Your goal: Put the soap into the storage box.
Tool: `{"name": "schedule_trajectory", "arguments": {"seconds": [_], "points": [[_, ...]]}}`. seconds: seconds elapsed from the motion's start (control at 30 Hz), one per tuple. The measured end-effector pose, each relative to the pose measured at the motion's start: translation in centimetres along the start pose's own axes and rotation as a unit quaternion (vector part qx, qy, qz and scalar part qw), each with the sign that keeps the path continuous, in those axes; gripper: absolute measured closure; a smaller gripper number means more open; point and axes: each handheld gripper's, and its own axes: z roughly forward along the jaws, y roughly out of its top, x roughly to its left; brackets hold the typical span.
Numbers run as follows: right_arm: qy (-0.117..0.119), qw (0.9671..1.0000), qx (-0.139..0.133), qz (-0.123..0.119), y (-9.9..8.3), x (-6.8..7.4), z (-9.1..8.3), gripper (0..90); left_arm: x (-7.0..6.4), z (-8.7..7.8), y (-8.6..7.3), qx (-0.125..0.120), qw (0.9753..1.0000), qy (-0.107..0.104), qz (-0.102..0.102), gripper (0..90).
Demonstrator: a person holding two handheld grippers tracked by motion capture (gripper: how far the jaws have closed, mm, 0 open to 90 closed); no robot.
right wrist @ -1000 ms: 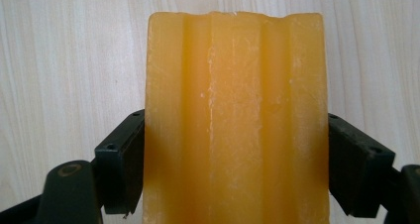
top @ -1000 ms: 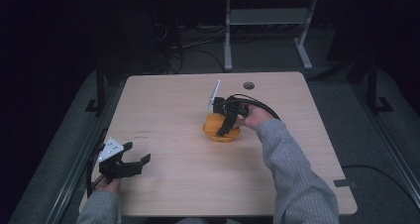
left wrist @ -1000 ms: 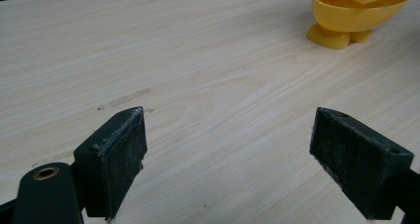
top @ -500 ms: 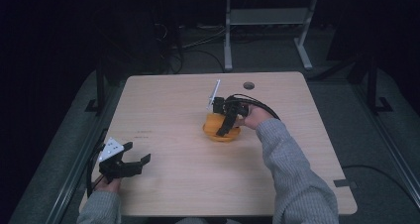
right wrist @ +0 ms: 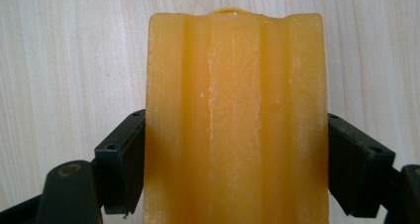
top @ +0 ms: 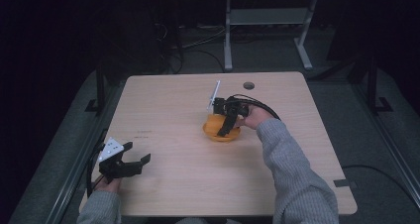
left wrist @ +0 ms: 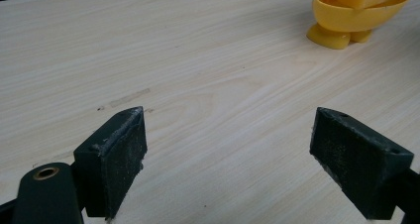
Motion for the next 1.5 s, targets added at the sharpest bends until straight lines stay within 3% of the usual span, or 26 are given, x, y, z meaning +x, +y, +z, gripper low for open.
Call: {"name": "schedule_trajectory", "arguments": {"seconds": [1.5], "points": [[-0.002, 0.9999, 0.007, 0.01, -0.11, 0.12, 0.38, 19.6, -0.02, -0.02, 0.03, 0.002, 1.0, 0.001, 0.003, 13.6]]}}
